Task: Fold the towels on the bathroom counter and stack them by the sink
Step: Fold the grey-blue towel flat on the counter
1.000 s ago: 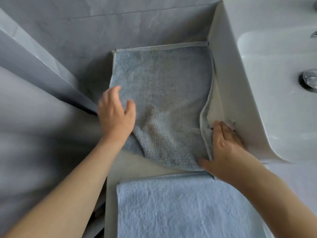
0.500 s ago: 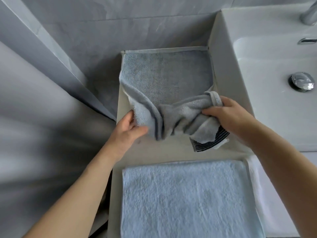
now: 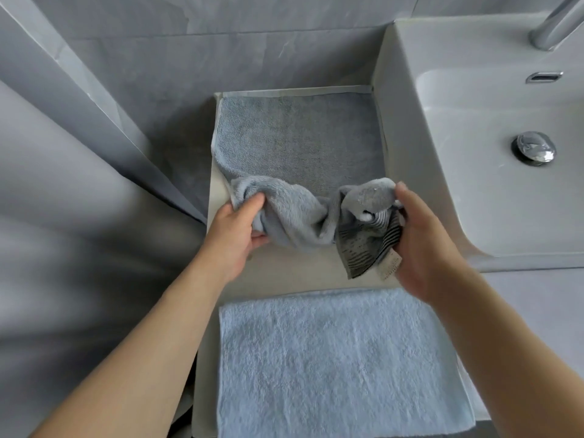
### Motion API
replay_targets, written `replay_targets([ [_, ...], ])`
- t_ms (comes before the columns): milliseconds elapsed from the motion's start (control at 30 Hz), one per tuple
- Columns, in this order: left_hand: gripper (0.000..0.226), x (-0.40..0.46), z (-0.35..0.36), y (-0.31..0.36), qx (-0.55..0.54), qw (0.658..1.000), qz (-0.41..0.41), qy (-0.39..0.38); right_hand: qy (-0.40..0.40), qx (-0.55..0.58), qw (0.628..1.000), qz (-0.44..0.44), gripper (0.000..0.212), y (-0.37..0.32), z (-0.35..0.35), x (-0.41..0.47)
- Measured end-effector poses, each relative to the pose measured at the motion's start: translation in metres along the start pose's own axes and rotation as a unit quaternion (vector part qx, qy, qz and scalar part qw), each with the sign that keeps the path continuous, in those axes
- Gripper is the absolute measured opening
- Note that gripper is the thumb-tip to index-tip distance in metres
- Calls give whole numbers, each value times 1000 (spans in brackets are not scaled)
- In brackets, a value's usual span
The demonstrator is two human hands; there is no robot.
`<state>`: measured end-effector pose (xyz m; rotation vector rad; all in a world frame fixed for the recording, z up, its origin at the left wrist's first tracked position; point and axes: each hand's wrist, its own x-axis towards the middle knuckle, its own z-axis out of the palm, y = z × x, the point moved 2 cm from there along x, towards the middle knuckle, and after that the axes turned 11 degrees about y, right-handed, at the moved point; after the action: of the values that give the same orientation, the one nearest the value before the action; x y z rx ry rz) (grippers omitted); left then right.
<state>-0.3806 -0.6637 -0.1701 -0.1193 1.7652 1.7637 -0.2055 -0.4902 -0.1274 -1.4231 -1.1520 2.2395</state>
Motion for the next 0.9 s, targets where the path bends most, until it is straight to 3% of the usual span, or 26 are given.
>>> replay_targets([
  [33, 23, -2, 0, 0, -35, 999, -34, 1, -12, -11, 999, -29, 64, 7, -1, -3],
  [100, 31, -8, -3, -2, -65, 995, -73, -30, -7, -86, 993, -76, 103, 23, -3, -8],
  [167, 34, -14, -4, -8, -23, 994, -85, -67, 15, -167, 981, -97, 114, 36, -3, -9],
  [300, 24, -21, -4, -22, 174, 984, -2, 24, 128, -174, 968, -128, 66, 32, -1, 0],
  [433, 32, -36, -2, -5, 154, 985, 66, 41, 211, -146, 962, -96, 38, 15, -8, -2],
  [533, 38, -53, -4, 15, 136, 985, 76, 75, 194, -177, 964, -34, 13, 0, -13, -24],
  [633, 34, -63, -6, 29, 32, 991, -56, 119, 117, -95, 984, 98, 24, -6, -21, -55],
  [733, 31, -80, -12, 41, -2, 983, -171, 62, 55, 56, 974, 212, 18, -10, -36, -82],
  [833, 42, -99, -29, 46, -9, 987, -153, 52, 31, 128, 959, 250, 16, -3, -57, -112],
  [900, 49, -113, -40, 40, -10, 985, -161, 58, 30, 90, 959, 266, 20, 10, -68, -127],
])
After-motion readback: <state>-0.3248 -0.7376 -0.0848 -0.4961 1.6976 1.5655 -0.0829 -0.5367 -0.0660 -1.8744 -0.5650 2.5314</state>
